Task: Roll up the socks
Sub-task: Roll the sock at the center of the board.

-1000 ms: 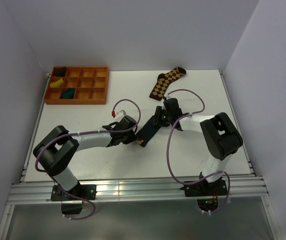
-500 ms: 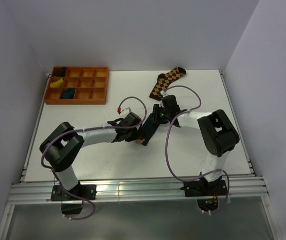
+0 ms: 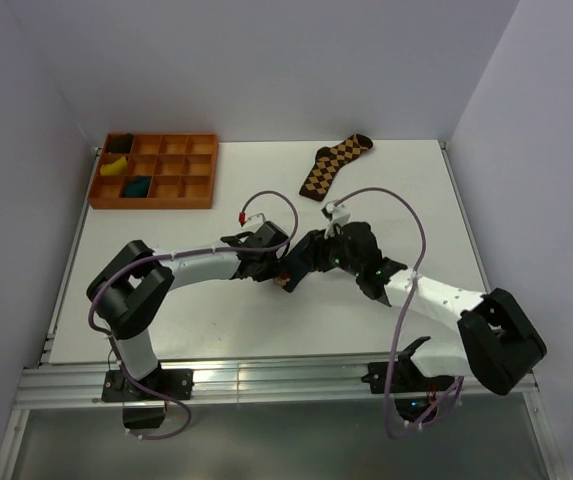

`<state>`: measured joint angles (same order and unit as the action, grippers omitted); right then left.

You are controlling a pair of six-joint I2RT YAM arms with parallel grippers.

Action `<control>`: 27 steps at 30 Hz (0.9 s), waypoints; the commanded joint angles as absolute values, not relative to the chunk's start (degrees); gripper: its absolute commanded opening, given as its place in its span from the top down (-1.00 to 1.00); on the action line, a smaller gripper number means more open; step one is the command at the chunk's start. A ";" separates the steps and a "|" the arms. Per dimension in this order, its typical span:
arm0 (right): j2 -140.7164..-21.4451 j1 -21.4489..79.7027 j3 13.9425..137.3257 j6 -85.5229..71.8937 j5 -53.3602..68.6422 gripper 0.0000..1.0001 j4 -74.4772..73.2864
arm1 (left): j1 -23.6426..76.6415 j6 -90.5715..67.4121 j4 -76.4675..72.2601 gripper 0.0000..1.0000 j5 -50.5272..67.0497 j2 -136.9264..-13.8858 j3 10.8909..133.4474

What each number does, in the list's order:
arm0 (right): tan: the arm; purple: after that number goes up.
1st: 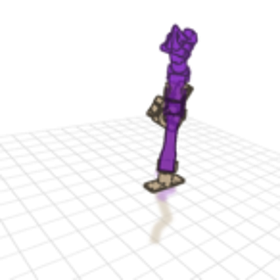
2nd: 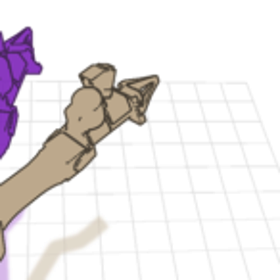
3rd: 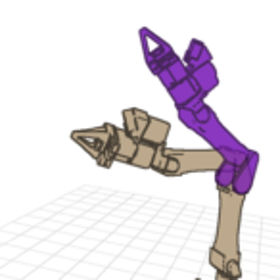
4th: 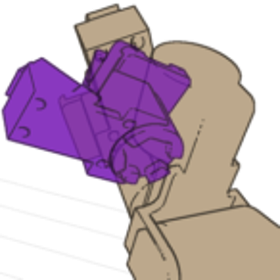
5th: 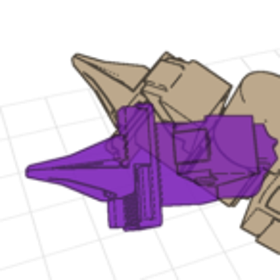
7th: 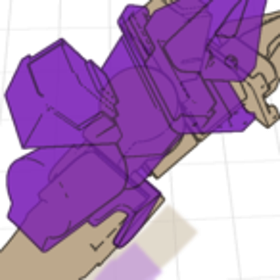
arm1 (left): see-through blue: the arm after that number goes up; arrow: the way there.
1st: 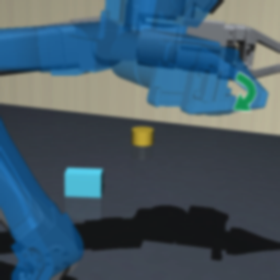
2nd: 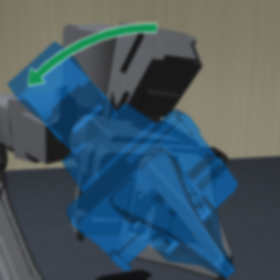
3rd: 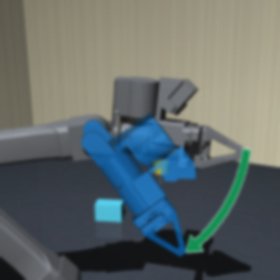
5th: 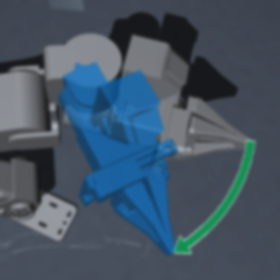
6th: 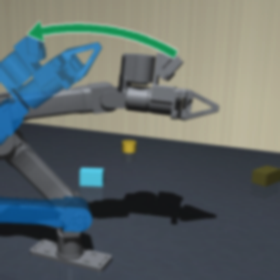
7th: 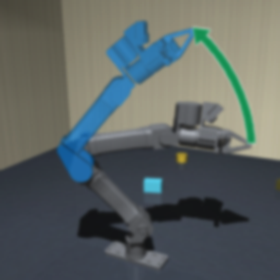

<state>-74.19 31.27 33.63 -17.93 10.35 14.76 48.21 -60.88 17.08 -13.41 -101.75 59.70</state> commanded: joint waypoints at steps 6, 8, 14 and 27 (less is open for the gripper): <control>-68.55 47.80 23.04 -10.73 -4.82 0.10 27.77 | 48.51 -59.06 23.55 0.99 -14.24 -104.06 61.17; -68.38 52.27 21.98 -9.06 -7.37 0.12 30.05 | 48.43 -58.63 23.64 0.99 -13.62 -104.24 61.61; -73.03 59.41 21.79 -3.88 -16.34 0.07 31.56 | 48.52 -57.40 24.17 0.99 -12.40 -104.68 62.22; -86.65 69.61 31.81 6.68 -32.52 -0.02 28.92 | 48.43 -54.67 25.05 0.99 -10.64 -105.82 63.63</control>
